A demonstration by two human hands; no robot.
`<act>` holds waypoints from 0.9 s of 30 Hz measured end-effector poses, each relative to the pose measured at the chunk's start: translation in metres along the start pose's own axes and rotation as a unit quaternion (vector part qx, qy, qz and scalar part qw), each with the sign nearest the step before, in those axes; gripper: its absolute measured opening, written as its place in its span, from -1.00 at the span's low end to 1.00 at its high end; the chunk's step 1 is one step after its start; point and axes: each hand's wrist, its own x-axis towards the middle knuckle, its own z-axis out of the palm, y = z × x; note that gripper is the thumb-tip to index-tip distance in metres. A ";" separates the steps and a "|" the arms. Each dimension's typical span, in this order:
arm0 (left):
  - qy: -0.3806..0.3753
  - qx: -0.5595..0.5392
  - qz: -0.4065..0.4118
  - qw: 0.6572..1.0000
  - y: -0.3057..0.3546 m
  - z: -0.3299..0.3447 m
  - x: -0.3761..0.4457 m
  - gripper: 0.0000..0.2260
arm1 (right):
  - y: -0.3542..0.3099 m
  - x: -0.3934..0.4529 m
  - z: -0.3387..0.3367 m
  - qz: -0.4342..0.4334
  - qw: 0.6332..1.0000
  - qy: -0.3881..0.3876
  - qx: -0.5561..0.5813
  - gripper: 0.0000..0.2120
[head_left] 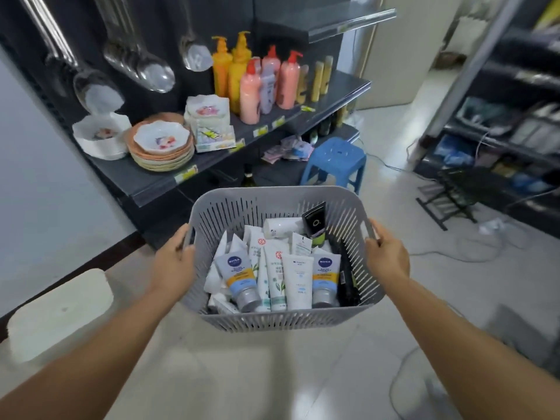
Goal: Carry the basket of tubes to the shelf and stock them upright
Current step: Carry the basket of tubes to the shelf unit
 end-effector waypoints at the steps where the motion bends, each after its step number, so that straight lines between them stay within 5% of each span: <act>1: -0.004 -0.005 0.013 1.000 0.014 0.013 0.005 -0.60 | 0.007 0.012 -0.013 0.007 1.000 0.008 0.004 -0.58; 10: -0.029 -0.039 0.072 0.996 0.141 0.095 0.057 -0.58 | 0.038 0.112 -0.091 0.045 0.996 0.075 0.013 -0.57; 27: -0.116 -0.054 0.145 0.981 0.304 0.212 0.268 -0.59 | 0.003 0.315 -0.129 0.114 0.977 0.176 0.041 -0.58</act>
